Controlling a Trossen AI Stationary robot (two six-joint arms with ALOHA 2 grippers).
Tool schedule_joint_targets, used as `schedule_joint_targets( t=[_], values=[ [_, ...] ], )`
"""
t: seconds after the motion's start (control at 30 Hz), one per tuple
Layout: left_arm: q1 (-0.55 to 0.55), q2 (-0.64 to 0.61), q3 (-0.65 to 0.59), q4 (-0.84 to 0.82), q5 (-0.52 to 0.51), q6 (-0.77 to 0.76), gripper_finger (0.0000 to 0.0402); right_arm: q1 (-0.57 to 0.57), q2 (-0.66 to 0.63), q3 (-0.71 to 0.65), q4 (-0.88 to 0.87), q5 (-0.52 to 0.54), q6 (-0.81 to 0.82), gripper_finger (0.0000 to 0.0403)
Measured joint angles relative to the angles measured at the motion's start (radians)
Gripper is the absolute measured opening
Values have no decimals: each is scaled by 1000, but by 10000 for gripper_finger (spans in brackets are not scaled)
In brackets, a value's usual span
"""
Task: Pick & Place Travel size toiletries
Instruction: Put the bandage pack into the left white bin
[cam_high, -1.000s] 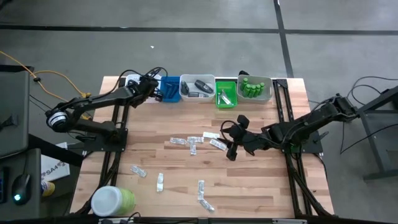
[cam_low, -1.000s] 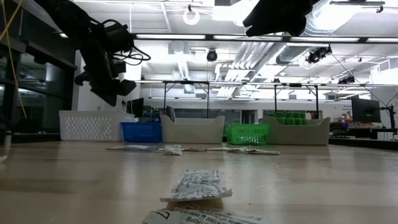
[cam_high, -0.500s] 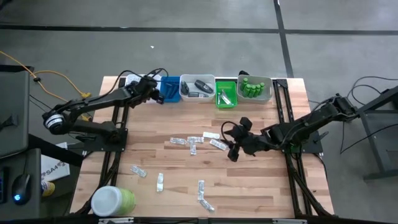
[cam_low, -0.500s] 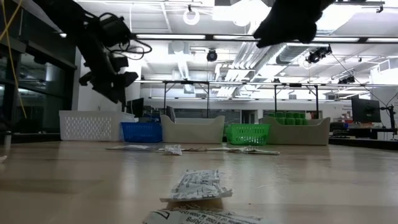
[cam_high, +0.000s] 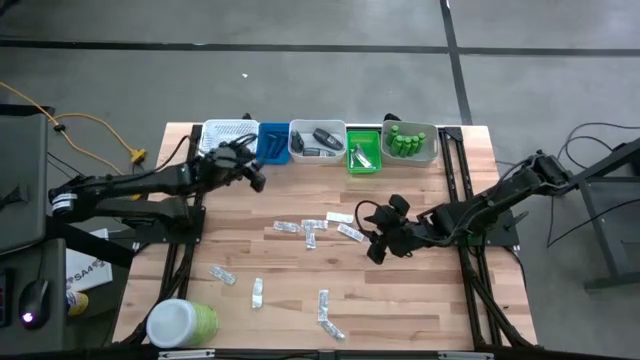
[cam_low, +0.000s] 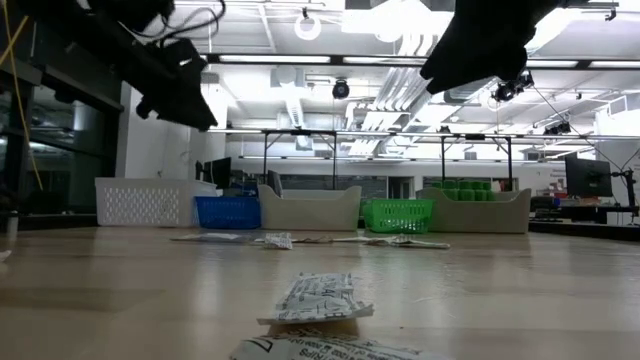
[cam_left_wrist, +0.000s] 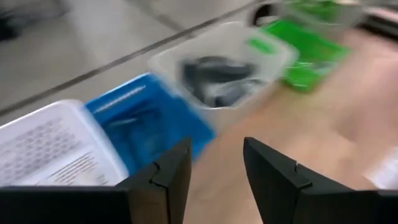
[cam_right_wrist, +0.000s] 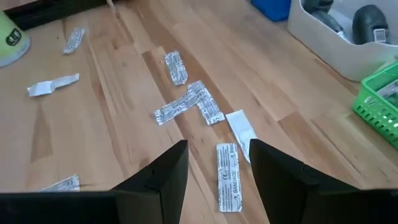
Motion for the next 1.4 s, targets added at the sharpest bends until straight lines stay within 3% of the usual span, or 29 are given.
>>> schedule_joint_targets(
  t=[0.17, 0.5, 0.83, 1.0, 1.2, 1.3, 1.4],
  values=[
    [-81, -62, -47, 61, 99, 66, 147, -6, 4, 0, -8, -19, -7, 164],
    [-125, -209, -138, 129, 110, 77, 147, -42, 3, 0, -35, -56, 109, 164],
    [-124, -368, -243, 175, 203, 74, 147, -137, 3, 0, -36, -270, -49, 164],
    [-124, -387, -243, 127, 271, 112, 147, -210, 29, 0, -33, -466, -207, 164],
    [-124, -386, -243, 87, 307, 126, 147, -291, 83, 0, -58, -549, -403, 164],
    [-124, -386, -243, 67, 314, 126, 147, -334, 116, 0, -62, -624, -461, 164],
    [-124, -386, -243, 59, 314, 126, 147, -355, 143, 0, -62, -633, -481, 164]
  ],
)
